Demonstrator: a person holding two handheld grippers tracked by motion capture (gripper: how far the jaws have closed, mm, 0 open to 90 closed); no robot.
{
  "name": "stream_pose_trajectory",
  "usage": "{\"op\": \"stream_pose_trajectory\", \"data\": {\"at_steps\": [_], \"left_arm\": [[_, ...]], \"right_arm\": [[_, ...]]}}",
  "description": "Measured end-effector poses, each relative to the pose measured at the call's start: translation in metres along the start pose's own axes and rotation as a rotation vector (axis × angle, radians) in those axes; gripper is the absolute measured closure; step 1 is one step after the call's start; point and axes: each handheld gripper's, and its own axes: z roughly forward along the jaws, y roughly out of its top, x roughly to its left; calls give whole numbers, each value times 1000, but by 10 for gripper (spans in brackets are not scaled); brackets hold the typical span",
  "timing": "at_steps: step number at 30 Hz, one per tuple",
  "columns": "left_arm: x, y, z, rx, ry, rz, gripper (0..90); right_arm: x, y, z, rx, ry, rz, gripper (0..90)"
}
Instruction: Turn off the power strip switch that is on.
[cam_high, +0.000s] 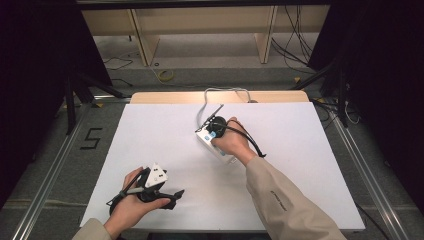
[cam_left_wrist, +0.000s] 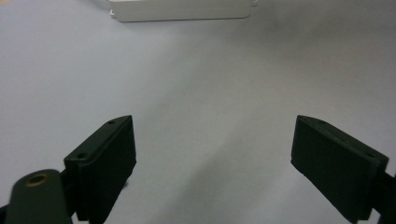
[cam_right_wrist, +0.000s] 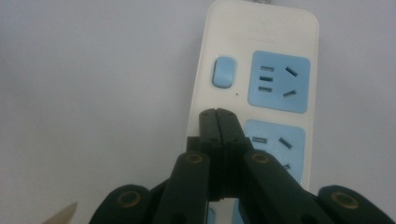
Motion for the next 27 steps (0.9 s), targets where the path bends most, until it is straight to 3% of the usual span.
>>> {"op": "stream_pose_trajectory", "data": {"at_steps": [8, 27], "left_arm": [[0, 0, 0, 0, -3, -1, 135], [-1, 0, 0, -1, -3, -1, 137]], "right_arm": [[0, 1, 0, 10, -1, 22, 900], [2, 7, 1, 49, -7, 12, 900]]}}
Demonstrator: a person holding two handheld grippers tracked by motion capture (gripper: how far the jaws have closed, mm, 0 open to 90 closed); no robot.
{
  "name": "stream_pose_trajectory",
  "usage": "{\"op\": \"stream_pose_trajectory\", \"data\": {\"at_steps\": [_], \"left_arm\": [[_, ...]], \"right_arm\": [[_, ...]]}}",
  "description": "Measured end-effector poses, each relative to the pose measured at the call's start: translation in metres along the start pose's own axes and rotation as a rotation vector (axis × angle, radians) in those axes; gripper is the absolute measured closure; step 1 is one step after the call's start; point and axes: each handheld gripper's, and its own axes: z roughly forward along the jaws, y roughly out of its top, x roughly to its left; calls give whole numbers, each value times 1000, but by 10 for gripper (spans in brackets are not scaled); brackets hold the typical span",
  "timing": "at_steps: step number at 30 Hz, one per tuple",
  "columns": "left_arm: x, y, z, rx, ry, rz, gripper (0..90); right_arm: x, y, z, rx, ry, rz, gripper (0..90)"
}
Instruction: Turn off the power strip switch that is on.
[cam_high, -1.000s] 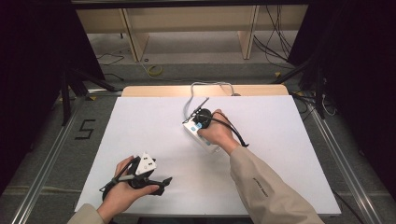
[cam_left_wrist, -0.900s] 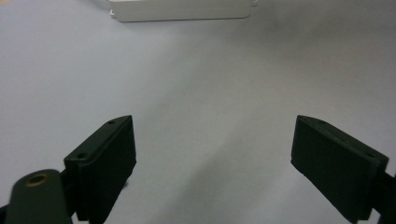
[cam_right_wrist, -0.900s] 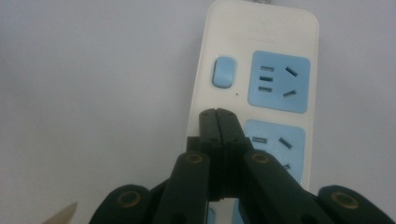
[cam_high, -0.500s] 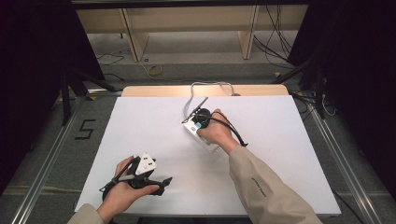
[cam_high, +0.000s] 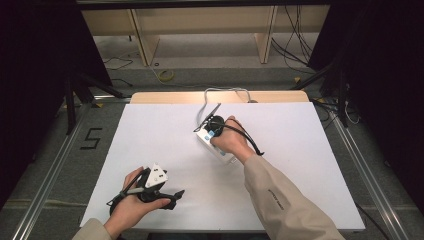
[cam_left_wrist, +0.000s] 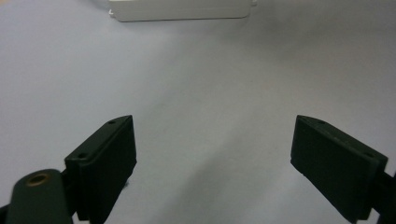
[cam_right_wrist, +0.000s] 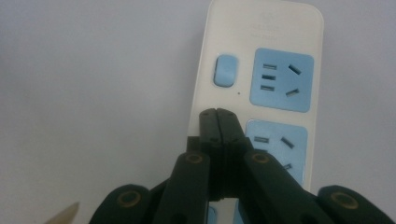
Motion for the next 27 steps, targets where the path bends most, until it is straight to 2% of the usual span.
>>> {"op": "stream_pose_trajectory", "data": {"at_steps": [23, 25, 27], "left_arm": [[0, 0, 0, 3, -2, 0, 137], [0, 0, 0, 1, -2, 0, 138], [0, 0, 0, 2, -2, 0, 138]], "right_arm": [[0, 3, 1, 29, 4, 4, 900], [0, 4, 1, 32, -6, -20, 900], [0, 4, 1, 33, -5, -16, 900]]}}
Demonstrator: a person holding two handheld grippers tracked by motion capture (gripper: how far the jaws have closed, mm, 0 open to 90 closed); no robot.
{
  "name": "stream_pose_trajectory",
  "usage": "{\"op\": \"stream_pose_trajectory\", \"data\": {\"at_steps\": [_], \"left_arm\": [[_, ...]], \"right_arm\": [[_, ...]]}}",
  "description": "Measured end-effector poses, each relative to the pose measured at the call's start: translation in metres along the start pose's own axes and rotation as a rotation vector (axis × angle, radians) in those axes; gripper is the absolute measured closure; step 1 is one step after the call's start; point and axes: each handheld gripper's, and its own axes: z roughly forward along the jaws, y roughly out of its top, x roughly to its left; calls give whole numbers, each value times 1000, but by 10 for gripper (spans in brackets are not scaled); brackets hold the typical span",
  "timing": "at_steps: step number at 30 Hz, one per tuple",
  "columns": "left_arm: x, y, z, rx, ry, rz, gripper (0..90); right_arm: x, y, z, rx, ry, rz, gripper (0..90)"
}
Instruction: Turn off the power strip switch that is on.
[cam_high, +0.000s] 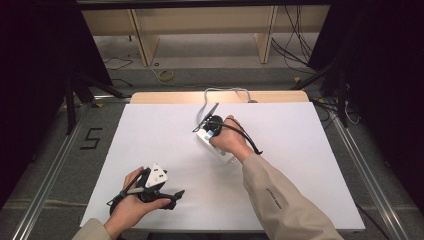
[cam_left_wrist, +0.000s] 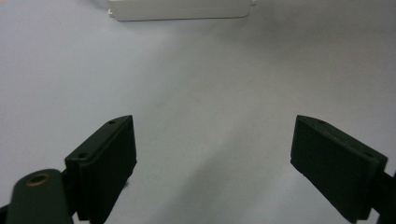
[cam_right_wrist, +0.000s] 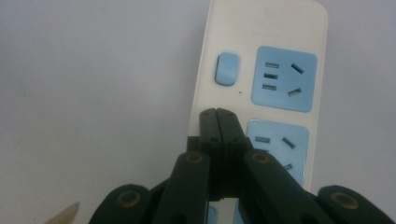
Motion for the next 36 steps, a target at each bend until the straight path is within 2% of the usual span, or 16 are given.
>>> {"op": "stream_pose_trajectory", "data": {"at_steps": [4, 9, 11, 17, 26, 36], "left_arm": [[0, 0, 0, 0, -1, 1, 138], [0, 0, 0, 0, 0, 0, 139], [0, 0, 0, 0, 0, 0, 138], [0, 0, 0, -1, 0, 0, 138], [0, 0, 0, -1, 0, -1, 139], [1, 0, 0, -2, 0, -4, 139]], "right_arm": [[1, 1, 0, 6, 2, 11, 900], [1, 1, 0, 9, -7, -6, 900], [1, 1, 0, 11, -6, 3, 900], [-1, 0, 0, -5, 1, -1, 900], [0, -1, -1, -11, 9, 22, 900], [-2, -2, -1, -17, 11, 11, 900]]}}
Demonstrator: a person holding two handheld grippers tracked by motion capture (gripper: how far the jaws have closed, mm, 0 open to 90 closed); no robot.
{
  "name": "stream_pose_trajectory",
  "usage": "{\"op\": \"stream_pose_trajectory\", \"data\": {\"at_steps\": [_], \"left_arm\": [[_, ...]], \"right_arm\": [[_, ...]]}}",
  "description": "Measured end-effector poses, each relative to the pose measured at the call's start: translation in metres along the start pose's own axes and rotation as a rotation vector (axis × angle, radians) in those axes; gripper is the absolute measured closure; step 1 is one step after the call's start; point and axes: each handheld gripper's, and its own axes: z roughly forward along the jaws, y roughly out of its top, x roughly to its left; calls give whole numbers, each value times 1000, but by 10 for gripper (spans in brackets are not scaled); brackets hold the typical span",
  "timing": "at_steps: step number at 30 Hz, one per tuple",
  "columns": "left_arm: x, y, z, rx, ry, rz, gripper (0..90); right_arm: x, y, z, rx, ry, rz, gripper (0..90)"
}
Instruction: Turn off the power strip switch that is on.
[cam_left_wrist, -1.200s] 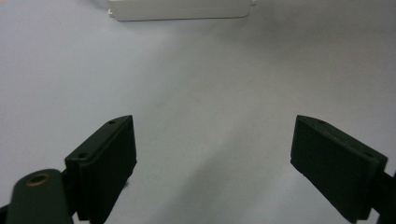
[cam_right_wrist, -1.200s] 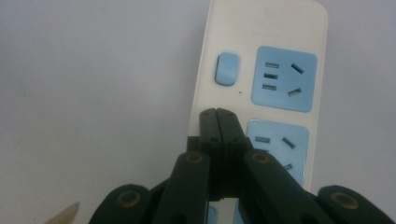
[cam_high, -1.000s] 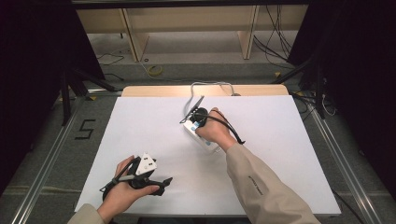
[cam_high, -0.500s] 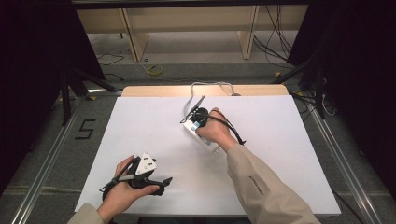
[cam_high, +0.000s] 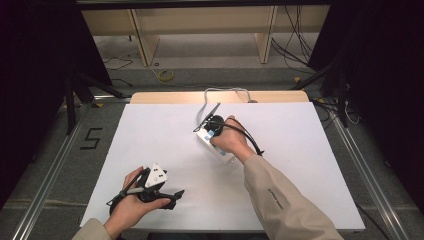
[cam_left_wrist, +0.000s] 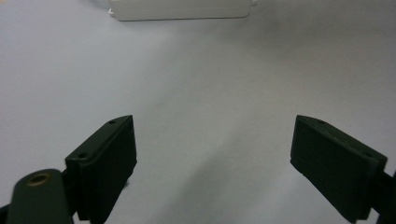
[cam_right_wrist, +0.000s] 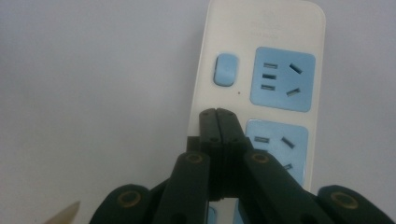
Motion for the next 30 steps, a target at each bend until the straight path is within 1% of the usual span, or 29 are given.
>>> {"op": "stream_pose_trajectory", "data": {"at_steps": [2, 4, 5, 6, 11, 13, 30], "left_arm": [[0, 0, 0, -1, -1, 1, 139], [0, 0, 0, -1, -1, 0, 139], [0, 0, 0, -1, 0, 1, 139], [0, 0, 0, 0, -1, 1, 139], [0, 0, 0, -1, -1, 1, 139], [0, 0, 0, 0, -1, 1, 139], [0, 0, 0, -1, -1, 2, 139]], "right_arm": [[0, 0, 0, -1, 4, 15, 900], [0, 0, 0, -2, 2, 12, 900], [0, 0, 0, -2, -2, -2, 900], [1, 0, 0, -1, -1, 3, 900], [1, 0, 0, -3, -8, -5, 900], [2, 0, 0, -4, -8, 0, 900], [2, 0, 0, -3, -8, -4, 900]]}}
